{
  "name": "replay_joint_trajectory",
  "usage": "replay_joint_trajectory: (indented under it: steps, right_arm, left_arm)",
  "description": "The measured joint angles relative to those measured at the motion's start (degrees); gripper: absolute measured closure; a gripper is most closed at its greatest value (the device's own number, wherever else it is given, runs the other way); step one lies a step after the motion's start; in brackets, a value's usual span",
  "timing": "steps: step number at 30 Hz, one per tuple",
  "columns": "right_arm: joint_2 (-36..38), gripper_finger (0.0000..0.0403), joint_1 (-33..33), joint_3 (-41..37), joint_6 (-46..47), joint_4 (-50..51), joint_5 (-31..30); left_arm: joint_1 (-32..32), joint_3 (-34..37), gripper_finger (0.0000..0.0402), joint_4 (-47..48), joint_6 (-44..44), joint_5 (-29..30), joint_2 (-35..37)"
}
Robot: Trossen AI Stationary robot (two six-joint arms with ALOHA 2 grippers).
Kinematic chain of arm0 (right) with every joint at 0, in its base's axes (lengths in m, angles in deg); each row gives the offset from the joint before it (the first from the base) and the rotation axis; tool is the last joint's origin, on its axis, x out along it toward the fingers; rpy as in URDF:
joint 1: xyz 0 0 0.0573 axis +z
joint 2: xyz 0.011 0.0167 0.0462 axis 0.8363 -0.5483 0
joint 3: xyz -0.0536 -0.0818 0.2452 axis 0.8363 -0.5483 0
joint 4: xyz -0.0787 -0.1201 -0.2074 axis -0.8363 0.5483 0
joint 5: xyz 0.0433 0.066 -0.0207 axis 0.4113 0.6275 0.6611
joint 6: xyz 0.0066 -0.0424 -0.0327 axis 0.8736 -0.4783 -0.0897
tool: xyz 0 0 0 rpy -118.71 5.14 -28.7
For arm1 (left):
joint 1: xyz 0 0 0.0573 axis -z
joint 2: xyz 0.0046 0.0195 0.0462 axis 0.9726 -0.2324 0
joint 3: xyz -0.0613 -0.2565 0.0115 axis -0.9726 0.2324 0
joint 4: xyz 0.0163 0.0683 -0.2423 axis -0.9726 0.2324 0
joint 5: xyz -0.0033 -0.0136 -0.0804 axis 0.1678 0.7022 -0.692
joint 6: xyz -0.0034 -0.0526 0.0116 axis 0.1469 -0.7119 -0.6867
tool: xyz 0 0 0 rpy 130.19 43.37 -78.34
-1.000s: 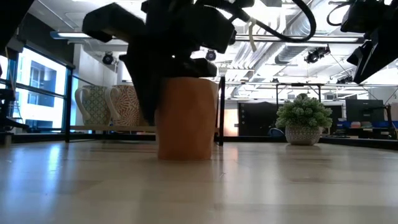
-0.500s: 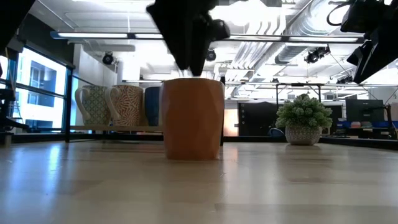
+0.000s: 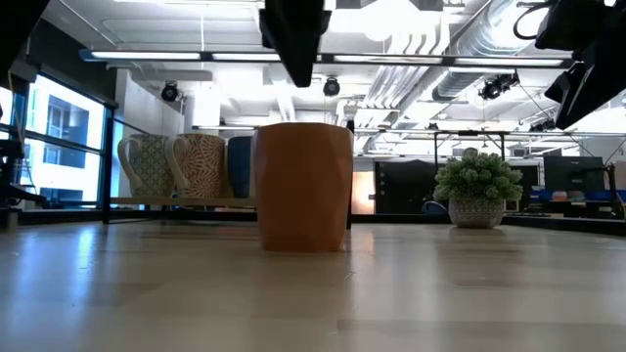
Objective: Place coffee mugs
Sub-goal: Put the orange mug on the shelf
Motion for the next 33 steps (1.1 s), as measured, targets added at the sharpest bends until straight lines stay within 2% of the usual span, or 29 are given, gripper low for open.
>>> replay_joint_trajectory:
  steps: [4, 7, 14, 33]
  right_arm:
    - [0.00, 0.0304, 0.00, 0.00, -0.14, -0.01, 0.00]
    - [0.00, 0.0304, 0.00, 0.00, -0.34, 0.01, 0.00]
    - [0.00, 0.0304, 0.01, 0.00, -0.31, 0.18, 0.17]
    - [0.02, 0.0304, 0.01, 0.00, -0.04, 0.37, 0.15]
  left_arm:
    - [-0.39, 0.00, 0.0249, -2.97, -10.88, 2.65, 0.00]
    - [-0.45, -0.04, 0.0244, -6.26, -14.23, 3.15, -0.45]
    - [-0.16, 0.02, 0.0243, -6.01, -16.01, 6.48, -1.34]
    - [-2.91, 0.03, 0.0243, -6.11, -14.51, 7.93, -8.15]
